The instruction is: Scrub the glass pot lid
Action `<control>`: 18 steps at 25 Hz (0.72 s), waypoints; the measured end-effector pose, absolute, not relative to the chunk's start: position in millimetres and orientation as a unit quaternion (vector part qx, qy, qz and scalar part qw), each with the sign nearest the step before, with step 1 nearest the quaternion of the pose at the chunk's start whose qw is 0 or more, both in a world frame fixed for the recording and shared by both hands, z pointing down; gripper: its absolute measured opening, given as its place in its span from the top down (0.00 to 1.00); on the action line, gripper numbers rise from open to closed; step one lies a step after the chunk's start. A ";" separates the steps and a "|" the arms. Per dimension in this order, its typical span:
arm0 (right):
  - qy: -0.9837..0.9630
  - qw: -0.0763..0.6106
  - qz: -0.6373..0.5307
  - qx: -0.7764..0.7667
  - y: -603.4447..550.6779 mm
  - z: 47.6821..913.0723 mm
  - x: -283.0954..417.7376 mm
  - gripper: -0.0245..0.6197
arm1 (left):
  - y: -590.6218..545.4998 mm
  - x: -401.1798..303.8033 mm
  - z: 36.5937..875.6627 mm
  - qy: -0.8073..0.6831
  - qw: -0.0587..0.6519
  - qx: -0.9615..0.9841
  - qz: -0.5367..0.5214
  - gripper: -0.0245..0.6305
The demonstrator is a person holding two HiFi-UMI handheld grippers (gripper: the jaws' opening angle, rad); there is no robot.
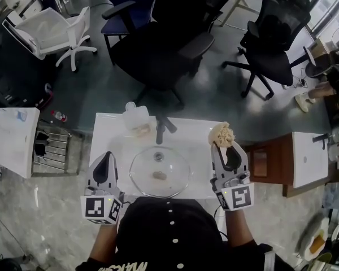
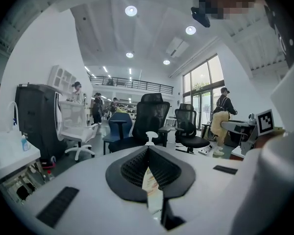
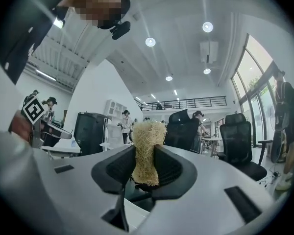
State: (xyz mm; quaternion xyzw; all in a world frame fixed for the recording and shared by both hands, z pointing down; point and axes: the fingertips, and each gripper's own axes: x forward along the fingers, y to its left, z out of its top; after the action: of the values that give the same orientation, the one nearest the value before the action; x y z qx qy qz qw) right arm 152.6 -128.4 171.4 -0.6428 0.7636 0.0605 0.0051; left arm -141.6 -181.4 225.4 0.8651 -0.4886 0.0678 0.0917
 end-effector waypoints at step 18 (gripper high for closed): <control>0.773 0.013 0.071 -0.630 -134.5 157.5 133.8 0.76 | -178.4 -143.9 219.5 -0.485 0.084 0.868 0.065 0.92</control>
State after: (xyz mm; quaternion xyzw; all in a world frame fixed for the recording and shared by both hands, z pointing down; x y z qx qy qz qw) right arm 133.8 -134.5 157.5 -0.6303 0.7730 0.0707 0.0128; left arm -143.9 -178.4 219.5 0.8680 -0.4850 0.0654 0.0841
